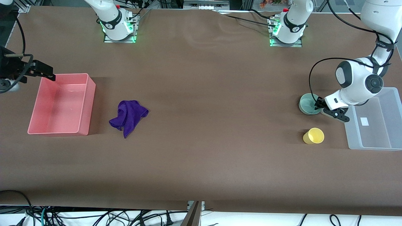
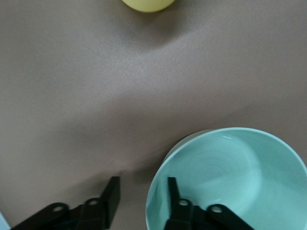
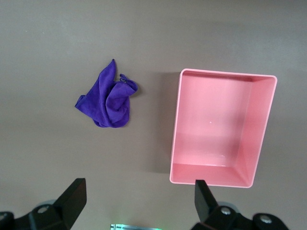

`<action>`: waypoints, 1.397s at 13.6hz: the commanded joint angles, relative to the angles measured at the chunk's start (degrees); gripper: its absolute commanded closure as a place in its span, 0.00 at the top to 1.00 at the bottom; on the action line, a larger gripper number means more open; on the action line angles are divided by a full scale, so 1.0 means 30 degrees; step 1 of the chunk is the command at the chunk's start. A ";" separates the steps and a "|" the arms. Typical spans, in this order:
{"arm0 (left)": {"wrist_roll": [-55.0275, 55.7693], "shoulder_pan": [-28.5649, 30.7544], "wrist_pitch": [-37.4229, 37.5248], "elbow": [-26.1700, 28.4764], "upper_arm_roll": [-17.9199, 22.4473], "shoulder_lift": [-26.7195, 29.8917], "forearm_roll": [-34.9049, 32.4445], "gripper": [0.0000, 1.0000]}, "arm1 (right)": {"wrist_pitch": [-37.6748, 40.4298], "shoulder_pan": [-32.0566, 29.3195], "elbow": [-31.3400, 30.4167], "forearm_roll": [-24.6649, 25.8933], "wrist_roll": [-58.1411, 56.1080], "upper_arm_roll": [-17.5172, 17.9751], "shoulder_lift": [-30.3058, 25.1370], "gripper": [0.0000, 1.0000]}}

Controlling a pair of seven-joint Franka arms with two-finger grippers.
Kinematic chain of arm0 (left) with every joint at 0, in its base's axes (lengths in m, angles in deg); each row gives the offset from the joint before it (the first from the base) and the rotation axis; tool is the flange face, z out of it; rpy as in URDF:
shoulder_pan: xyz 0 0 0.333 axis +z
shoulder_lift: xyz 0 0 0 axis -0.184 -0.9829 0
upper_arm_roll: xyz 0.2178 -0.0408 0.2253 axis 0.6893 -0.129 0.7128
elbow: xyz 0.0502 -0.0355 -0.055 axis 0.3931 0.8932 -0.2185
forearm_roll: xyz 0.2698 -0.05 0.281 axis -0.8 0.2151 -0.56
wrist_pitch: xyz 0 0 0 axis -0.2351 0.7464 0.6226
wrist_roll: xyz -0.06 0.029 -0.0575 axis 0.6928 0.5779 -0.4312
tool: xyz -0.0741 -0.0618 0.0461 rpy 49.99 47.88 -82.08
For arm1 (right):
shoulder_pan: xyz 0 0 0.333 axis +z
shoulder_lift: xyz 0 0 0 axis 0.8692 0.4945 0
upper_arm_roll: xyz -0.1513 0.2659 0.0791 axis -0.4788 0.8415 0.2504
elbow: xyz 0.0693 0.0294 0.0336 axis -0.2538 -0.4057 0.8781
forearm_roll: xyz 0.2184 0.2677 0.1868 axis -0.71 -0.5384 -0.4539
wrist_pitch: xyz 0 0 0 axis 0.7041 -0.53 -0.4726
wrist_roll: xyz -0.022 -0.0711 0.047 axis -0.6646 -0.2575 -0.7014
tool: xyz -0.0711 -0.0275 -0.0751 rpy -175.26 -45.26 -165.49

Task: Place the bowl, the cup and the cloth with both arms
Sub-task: 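Carry the bowl into the clear bin while the right gripper reaches the cloth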

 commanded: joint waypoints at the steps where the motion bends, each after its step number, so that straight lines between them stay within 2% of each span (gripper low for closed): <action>1: -0.0449 0.0286 0.0060 -0.0387 -0.0188 -0.0133 0.0234 0.00 | -0.0648 -0.0019 -0.0013 -0.0245 0.0058 0.0160 0.0695 1.00; 2: -0.0449 0.0286 0.0060 -0.0387 -0.0188 -0.0104 0.0350 0.00 | -0.1116 0.0010 -0.0100 -0.0303 0.0087 0.0160 0.0814 1.00; 5: -0.0304 0.0286 0.0205 -0.0416 -0.0217 0.0188 0.0381 0.00 | -0.1558 0.0069 -0.0217 -0.0274 0.0088 0.0189 0.3005 1.00; 9: -0.0361 0.0111 0.1520 -0.0999 -0.0333 0.2003 0.0381 0.00 | -0.4598 0.0769 -0.1680 -0.0333 0.0291 0.0248 0.4180 1.00; 12: -0.0508 0.0140 0.4644 -0.2956 -0.0334 0.2911 0.0147 0.00 | -0.7582 0.1737 -0.3666 -0.0333 0.0439 0.0248 0.4916 1.00; 15: -0.1820 0.0315 0.9334 -0.6470 -0.0131 0.2798 0.0000 0.00 | -1.1131 0.1973 -0.6567 -0.0333 0.0439 0.0451 0.4975 1.00; 19: -0.4718 0.3148 0.9905 -0.7708 -0.0100 0.2069 -0.1024 0.00 | -1.3944 0.1973 -0.9644 -0.0333 0.0410 0.0746 0.5062 1.00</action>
